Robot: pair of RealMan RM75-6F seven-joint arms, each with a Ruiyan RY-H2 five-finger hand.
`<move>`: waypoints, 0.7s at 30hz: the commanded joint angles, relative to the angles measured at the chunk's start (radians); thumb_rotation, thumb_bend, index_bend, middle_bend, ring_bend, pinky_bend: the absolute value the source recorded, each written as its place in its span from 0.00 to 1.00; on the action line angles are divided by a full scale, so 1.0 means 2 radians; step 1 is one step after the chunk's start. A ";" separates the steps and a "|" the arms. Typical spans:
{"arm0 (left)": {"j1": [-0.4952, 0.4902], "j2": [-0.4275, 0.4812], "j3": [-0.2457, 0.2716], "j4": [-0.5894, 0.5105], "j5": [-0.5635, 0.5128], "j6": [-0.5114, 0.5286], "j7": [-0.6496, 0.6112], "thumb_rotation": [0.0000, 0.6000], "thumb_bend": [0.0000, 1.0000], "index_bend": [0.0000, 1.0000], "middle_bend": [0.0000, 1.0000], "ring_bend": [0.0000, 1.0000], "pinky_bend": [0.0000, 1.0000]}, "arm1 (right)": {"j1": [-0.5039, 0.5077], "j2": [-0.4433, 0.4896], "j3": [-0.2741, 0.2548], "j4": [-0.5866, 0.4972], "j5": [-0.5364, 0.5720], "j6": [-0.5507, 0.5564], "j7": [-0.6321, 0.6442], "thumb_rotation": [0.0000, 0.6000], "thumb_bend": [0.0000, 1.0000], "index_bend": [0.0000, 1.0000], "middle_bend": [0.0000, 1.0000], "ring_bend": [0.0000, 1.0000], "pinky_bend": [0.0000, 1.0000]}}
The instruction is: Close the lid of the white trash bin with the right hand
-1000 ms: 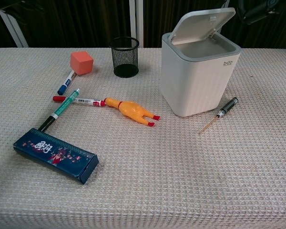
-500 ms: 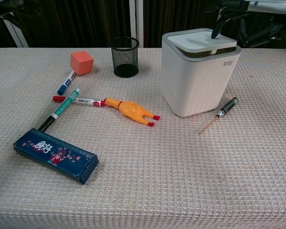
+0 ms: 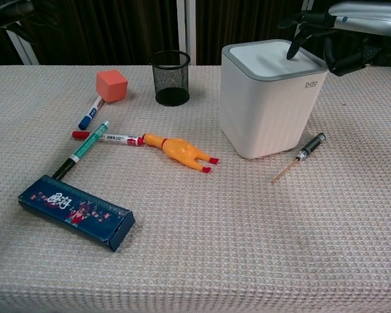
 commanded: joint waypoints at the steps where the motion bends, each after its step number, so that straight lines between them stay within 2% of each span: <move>1: 0.000 -0.001 0.000 0.001 0.000 -0.001 0.000 0.07 0.07 0.13 0.16 0.10 0.23 | 0.001 -0.002 -0.001 0.003 0.002 -0.004 -0.001 1.00 1.00 0.00 0.25 0.00 0.00; 7: 0.001 0.001 0.000 0.003 0.000 0.001 -0.001 0.07 0.07 0.13 0.16 0.10 0.23 | 0.001 -0.006 0.001 0.006 -0.001 -0.003 -0.002 1.00 1.00 0.00 0.24 0.00 0.00; 9: 0.002 0.003 -0.001 0.002 0.000 0.003 -0.001 0.07 0.07 0.13 0.16 0.10 0.23 | -0.002 -0.005 0.004 0.004 -0.010 0.008 0.002 1.00 1.00 0.00 0.21 0.00 0.00; 13: 0.006 0.010 0.000 -0.001 0.007 0.012 0.006 0.07 0.07 0.13 0.16 0.10 0.23 | -0.017 -0.003 0.007 0.006 -0.054 0.055 0.021 1.00 1.00 0.00 0.09 0.00 0.00; 16: 0.015 0.019 0.011 -0.001 0.023 0.028 0.032 0.07 0.07 0.13 0.16 0.10 0.23 | -0.043 0.006 -0.003 0.007 -0.091 0.105 0.035 0.99 0.99 0.00 0.04 0.00 0.00; 18: 0.024 0.028 0.020 -0.005 0.033 0.042 0.048 0.07 0.07 0.13 0.16 0.10 0.23 | -0.065 0.016 -0.016 0.003 -0.105 0.132 0.032 0.99 0.91 0.00 0.00 0.00 0.00; 21: 0.049 0.045 0.040 -0.018 0.048 0.069 0.079 0.06 0.07 0.13 0.16 0.10 0.23 | -0.113 0.033 -0.047 0.005 -0.126 0.184 0.019 0.98 0.65 0.00 0.00 0.00 0.00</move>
